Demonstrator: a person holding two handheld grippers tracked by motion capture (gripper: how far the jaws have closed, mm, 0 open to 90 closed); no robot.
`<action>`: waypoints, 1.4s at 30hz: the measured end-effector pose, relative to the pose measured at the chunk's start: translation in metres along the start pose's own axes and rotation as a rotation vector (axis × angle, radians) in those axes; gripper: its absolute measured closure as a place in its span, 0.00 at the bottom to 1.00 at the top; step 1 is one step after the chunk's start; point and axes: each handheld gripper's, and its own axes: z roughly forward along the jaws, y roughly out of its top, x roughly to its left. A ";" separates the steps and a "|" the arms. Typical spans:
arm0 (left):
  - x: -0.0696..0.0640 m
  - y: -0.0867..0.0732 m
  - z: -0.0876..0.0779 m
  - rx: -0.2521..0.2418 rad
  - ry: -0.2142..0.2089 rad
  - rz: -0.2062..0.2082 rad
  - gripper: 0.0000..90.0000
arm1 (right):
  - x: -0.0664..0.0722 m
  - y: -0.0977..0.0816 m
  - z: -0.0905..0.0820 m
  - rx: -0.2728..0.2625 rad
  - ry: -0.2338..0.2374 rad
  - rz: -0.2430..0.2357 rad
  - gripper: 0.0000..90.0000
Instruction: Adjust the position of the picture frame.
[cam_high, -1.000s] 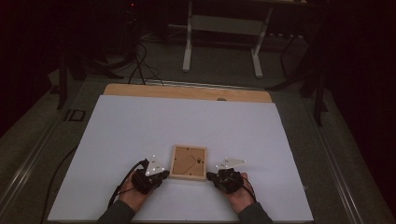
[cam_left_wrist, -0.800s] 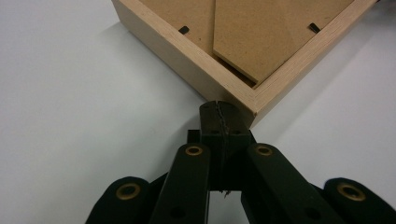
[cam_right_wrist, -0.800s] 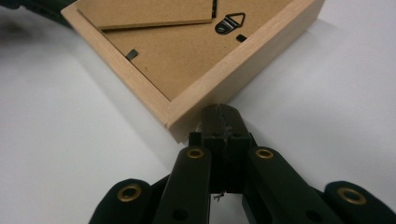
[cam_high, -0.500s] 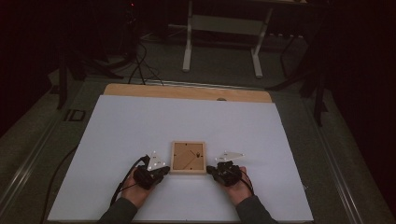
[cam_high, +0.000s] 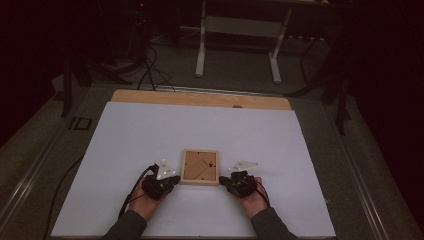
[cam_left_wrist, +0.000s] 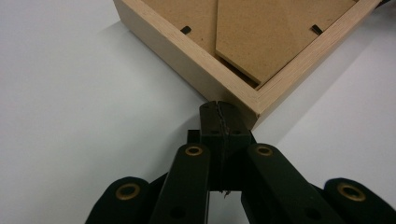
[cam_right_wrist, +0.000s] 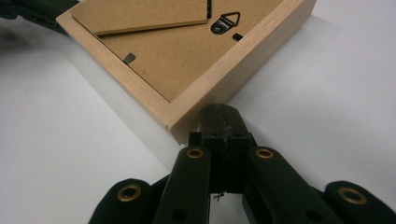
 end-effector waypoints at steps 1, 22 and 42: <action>0.000 0.000 0.000 0.000 0.000 0.000 1.00 | -0.001 0.000 0.000 -0.002 0.001 0.002 1.00; 0.000 -0.002 -0.004 -0.013 0.002 0.017 0.86 | -0.006 0.004 -0.015 -0.059 -0.005 -0.003 0.83; 0.006 -0.001 -0.029 -0.086 0.024 -0.031 0.66 | -0.021 -0.005 -0.056 -0.099 -0.057 -0.033 0.69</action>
